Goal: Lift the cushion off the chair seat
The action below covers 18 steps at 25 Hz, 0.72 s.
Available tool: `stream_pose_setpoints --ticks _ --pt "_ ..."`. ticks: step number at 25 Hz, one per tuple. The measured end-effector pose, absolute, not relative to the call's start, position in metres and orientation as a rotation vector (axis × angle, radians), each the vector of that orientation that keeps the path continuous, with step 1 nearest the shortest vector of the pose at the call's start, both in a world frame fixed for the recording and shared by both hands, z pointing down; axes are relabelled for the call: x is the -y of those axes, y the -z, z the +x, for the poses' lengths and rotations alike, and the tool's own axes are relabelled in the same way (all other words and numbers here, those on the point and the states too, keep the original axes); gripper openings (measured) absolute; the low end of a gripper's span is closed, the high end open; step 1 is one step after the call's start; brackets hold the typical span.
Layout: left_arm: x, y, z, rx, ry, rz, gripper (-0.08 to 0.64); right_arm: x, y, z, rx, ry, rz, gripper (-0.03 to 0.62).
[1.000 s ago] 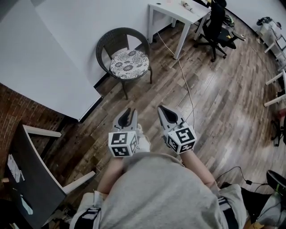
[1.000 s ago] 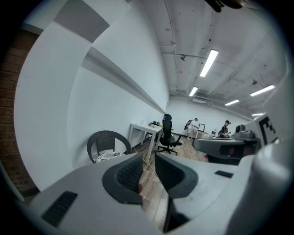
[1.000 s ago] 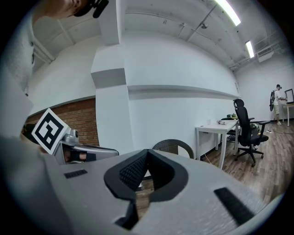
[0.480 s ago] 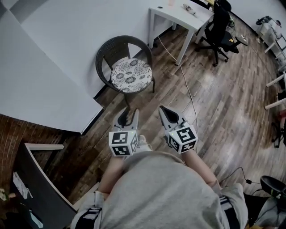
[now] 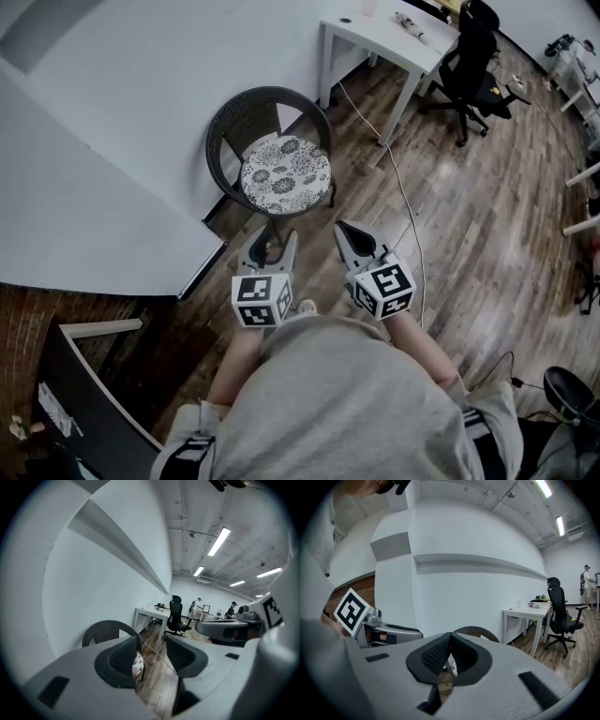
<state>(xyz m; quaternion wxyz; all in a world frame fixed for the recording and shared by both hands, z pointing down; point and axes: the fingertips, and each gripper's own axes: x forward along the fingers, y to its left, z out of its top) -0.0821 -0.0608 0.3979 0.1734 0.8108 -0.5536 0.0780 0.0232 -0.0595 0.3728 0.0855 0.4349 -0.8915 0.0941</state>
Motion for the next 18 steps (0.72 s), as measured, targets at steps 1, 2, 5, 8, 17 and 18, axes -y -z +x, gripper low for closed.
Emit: stream_pose_setpoints --ticks 1,2,5,8,17,18 --pt "0.067 -0.399 -0.085 1.567 -0.222 2.299 0.19 0.067 -0.374 0.02 2.656 -0.282 1.294 0.002" --pt "0.074 -0.401 -0.087 1.564 -0.222 2.297 0.196 0.073 -0.375 0.017 2.655 -0.283 1.292 0.002" --pt "0.088 -0.407 -0.094 1.556 -0.223 2.289 0.206 0.088 -0.379 0.009 2.648 -0.286 1.286 0.002" --pt "0.099 -0.416 -0.098 1.549 -0.227 2.274 0.212 0.098 -0.384 0.006 2.636 -0.294 1.281 0.002" --pt "0.13 -0.452 -0.098 1.583 -0.236 2.18 0.22 0.13 -0.404 0.024 2.608 -0.348 1.29 0.002" --pt "0.135 -0.458 -0.098 1.588 -0.237 2.164 0.221 0.136 -0.408 0.026 2.606 -0.354 1.286 0.002"
